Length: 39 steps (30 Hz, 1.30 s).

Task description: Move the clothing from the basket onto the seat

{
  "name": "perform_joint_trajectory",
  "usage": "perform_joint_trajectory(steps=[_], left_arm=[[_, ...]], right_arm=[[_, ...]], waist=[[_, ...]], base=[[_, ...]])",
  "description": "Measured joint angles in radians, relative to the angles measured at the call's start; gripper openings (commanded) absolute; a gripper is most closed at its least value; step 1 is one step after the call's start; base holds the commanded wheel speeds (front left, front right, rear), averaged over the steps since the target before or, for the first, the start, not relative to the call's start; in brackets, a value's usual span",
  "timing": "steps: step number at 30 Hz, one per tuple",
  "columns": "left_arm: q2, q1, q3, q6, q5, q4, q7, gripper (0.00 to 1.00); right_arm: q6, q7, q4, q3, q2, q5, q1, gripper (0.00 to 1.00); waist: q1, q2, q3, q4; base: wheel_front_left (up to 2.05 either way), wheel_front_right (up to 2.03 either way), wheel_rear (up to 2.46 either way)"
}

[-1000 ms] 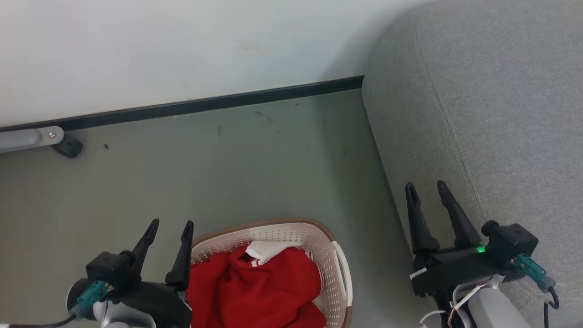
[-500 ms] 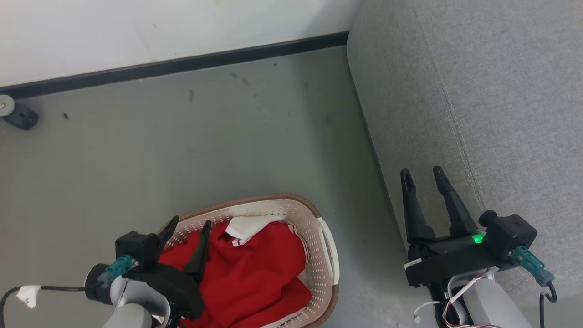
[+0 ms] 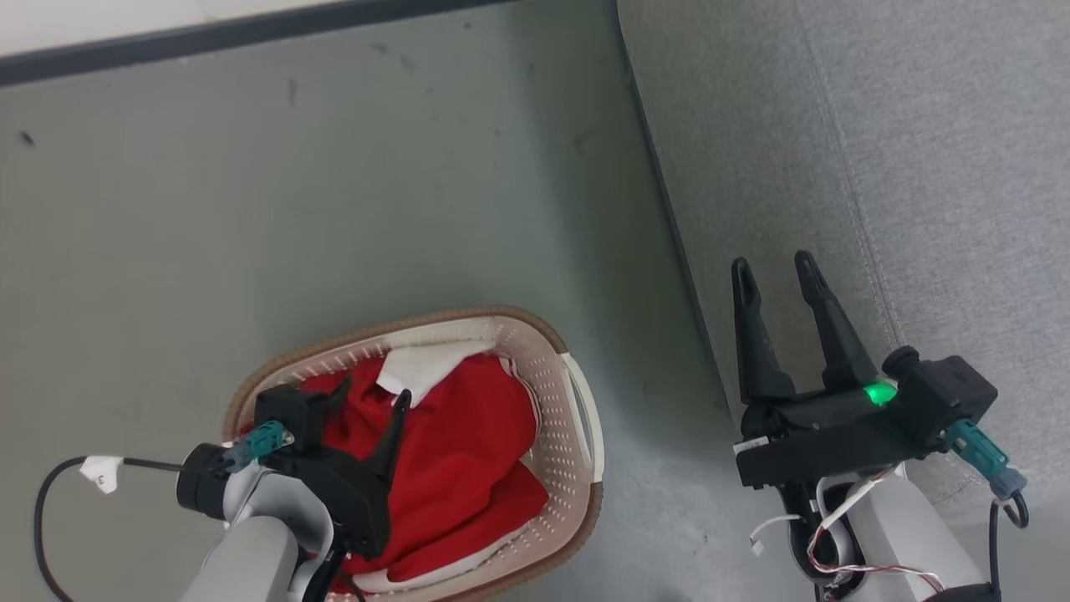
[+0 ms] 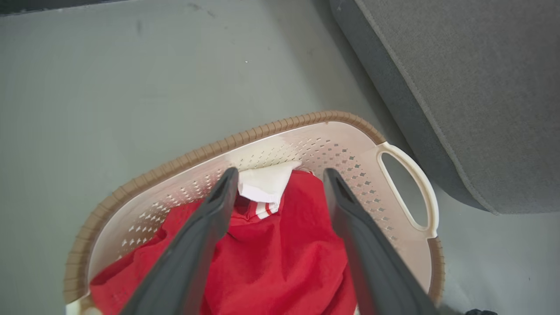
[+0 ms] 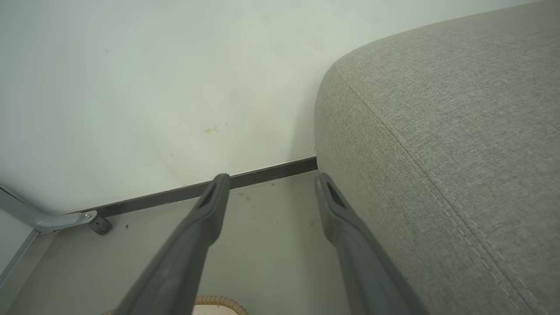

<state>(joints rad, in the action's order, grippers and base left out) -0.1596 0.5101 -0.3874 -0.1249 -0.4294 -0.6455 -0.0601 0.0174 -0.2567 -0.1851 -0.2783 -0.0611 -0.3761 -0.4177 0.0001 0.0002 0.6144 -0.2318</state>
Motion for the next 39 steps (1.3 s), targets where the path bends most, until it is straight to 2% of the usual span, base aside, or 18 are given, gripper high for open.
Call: perform_joint_trajectory(steps=[14,31,39], left_arm=[[-0.006,0.093,-0.055,-0.004,0.002,-0.161,0.065,1.0],[-0.012,0.197,-0.073,-0.007,0.015,-0.326,0.144,1.0],[-0.017,0.264,-0.078,0.02,0.03,-0.386,0.173,1.0]], right_arm=[[-0.01,0.0,0.04,-0.034,0.006,0.006,-0.035,1.0],[-0.068,0.0,0.102,-0.128,0.008,-0.033,-0.095,1.0],[-0.088,0.0,0.116,-0.16,0.008,-0.056,-0.106,1.0]], waist=[[-0.0001,0.0,0.145,-0.044],[0.0,0.0,0.28,-0.098],[0.0,0.0,0.327,-0.128]], base=[[0.0,0.0,0.0],[0.0,0.0,0.0],[0.0,0.0,0.0]])
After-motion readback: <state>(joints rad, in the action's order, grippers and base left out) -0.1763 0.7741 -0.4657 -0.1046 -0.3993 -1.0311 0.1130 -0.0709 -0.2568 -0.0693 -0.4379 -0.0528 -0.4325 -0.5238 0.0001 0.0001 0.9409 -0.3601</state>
